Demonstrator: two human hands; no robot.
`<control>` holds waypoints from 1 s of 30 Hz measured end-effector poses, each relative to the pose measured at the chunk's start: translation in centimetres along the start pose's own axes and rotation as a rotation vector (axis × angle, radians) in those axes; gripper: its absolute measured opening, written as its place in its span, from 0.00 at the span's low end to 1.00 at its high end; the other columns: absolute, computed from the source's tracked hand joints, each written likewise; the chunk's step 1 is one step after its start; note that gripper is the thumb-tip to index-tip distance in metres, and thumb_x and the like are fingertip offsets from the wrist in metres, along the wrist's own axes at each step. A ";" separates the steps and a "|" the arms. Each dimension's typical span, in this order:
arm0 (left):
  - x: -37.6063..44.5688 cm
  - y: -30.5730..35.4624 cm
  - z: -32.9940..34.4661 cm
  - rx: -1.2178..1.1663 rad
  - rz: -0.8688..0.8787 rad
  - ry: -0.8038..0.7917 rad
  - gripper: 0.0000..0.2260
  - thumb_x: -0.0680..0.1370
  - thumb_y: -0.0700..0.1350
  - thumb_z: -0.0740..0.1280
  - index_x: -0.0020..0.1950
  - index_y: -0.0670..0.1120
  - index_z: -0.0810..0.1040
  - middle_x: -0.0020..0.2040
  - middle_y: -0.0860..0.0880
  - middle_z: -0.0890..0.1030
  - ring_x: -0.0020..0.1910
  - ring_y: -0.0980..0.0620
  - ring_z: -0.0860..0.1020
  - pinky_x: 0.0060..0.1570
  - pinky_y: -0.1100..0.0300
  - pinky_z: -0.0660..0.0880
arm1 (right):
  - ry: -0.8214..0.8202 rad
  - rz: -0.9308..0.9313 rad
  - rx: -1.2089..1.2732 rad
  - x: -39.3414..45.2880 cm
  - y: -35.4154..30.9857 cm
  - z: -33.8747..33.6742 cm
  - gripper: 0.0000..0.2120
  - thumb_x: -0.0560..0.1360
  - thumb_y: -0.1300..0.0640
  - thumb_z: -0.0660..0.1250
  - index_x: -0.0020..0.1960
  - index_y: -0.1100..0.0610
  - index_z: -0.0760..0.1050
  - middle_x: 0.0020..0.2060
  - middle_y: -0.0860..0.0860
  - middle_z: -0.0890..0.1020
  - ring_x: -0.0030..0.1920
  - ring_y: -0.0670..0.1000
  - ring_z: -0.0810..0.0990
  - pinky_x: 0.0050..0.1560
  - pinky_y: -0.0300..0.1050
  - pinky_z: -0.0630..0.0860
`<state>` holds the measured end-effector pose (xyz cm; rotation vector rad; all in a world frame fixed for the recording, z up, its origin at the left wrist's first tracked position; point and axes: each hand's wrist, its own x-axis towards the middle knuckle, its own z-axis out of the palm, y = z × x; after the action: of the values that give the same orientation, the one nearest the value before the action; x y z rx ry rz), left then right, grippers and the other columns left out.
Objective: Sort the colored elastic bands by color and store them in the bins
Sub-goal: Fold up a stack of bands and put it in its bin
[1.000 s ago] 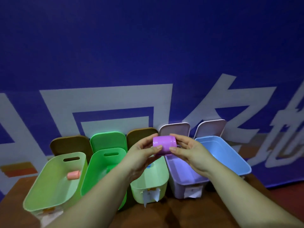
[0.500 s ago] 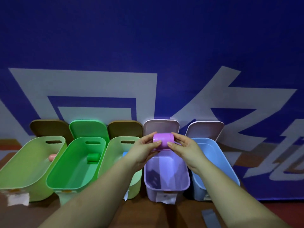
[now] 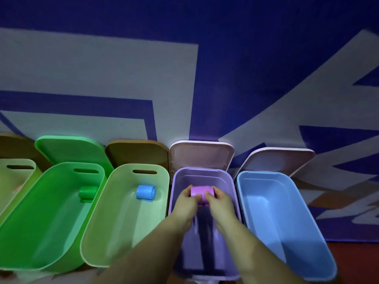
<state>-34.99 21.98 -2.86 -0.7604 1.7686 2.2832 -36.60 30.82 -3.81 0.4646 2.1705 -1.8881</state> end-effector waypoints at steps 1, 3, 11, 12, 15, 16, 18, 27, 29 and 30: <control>0.8 -0.8 0.4 0.005 -0.029 0.024 0.16 0.76 0.28 0.57 0.63 0.33 0.72 0.57 0.32 0.78 0.50 0.41 0.79 0.49 0.55 0.77 | 0.023 0.033 0.001 0.6 0.8 0.3 0.08 0.76 0.65 0.62 0.51 0.61 0.79 0.45 0.57 0.83 0.44 0.54 0.80 0.45 0.45 0.77; 1.9 -2.0 0.9 0.022 -0.081 0.076 0.16 0.75 0.29 0.57 0.62 0.33 0.73 0.54 0.33 0.79 0.47 0.41 0.79 0.48 0.54 0.77 | 0.055 0.098 0.008 1.8 2.1 0.7 0.07 0.76 0.65 0.62 0.50 0.59 0.78 0.44 0.58 0.83 0.43 0.54 0.79 0.44 0.44 0.76; 5.0 -3.3 1.5 0.094 -0.223 0.155 0.15 0.78 0.34 0.60 0.66 0.35 0.71 0.61 0.36 0.77 0.55 0.42 0.78 0.51 0.56 0.73 | 0.137 0.211 0.002 4.5 4.3 2.3 0.10 0.77 0.63 0.62 0.55 0.63 0.78 0.49 0.62 0.82 0.44 0.55 0.77 0.47 0.46 0.75; 5.3 -3.4 1.5 0.102 -0.224 0.162 0.16 0.78 0.35 0.60 0.66 0.36 0.71 0.62 0.36 0.76 0.59 0.40 0.77 0.54 0.54 0.73 | 0.142 0.214 -0.003 4.6 4.5 2.5 0.10 0.77 0.63 0.62 0.55 0.63 0.78 0.49 0.62 0.82 0.44 0.55 0.77 0.47 0.45 0.74; 5.8 -3.7 1.4 0.086 -0.205 0.182 0.16 0.78 0.35 0.60 0.66 0.38 0.71 0.62 0.37 0.76 0.61 0.40 0.76 0.55 0.53 0.74 | 0.153 0.223 -0.005 4.8 4.6 2.8 0.11 0.77 0.62 0.62 0.58 0.63 0.76 0.50 0.61 0.82 0.46 0.54 0.77 0.47 0.43 0.72; 5.8 -3.7 1.3 0.087 -0.200 0.191 0.16 0.78 0.35 0.60 0.66 0.39 0.72 0.61 0.38 0.77 0.60 0.40 0.76 0.55 0.53 0.74 | 0.153 0.226 -0.012 4.9 4.7 2.9 0.11 0.78 0.62 0.62 0.58 0.63 0.76 0.51 0.61 0.81 0.46 0.55 0.77 0.48 0.44 0.73; 6.0 -3.9 1.3 0.095 -0.189 0.210 0.15 0.77 0.36 0.61 0.64 0.40 0.73 0.60 0.39 0.78 0.59 0.41 0.77 0.56 0.52 0.75 | 0.154 0.214 -0.036 5.1 4.8 2.9 0.12 0.78 0.61 0.62 0.58 0.63 0.76 0.52 0.61 0.81 0.49 0.57 0.79 0.52 0.47 0.75; 6.3 -4.2 1.4 0.187 -0.198 0.242 0.14 0.78 0.42 0.64 0.64 0.42 0.74 0.58 0.39 0.79 0.57 0.40 0.77 0.60 0.48 0.73 | 0.197 0.161 -0.141 5.4 4.7 2.6 0.12 0.77 0.57 0.63 0.58 0.60 0.77 0.53 0.59 0.82 0.53 0.60 0.79 0.58 0.51 0.75; 6.2 -4.4 1.3 0.195 -0.201 0.230 0.14 0.78 0.42 0.64 0.64 0.41 0.74 0.58 0.39 0.79 0.57 0.40 0.77 0.60 0.48 0.73 | 0.193 0.169 -0.141 5.3 4.7 2.6 0.12 0.77 0.57 0.64 0.58 0.60 0.78 0.52 0.59 0.82 0.53 0.60 0.80 0.57 0.51 0.76; 6.2 -4.4 1.2 0.188 -0.196 0.220 0.14 0.78 0.41 0.64 0.63 0.40 0.74 0.58 0.38 0.79 0.57 0.39 0.77 0.60 0.48 0.74 | 0.185 0.171 -0.147 5.2 4.7 2.6 0.12 0.77 0.57 0.64 0.57 0.60 0.78 0.52 0.59 0.82 0.52 0.60 0.80 0.56 0.50 0.76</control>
<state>-38.79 23.30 -9.41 -1.1275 1.8705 1.9406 -39.72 29.30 -10.46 0.7950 2.2808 -1.6412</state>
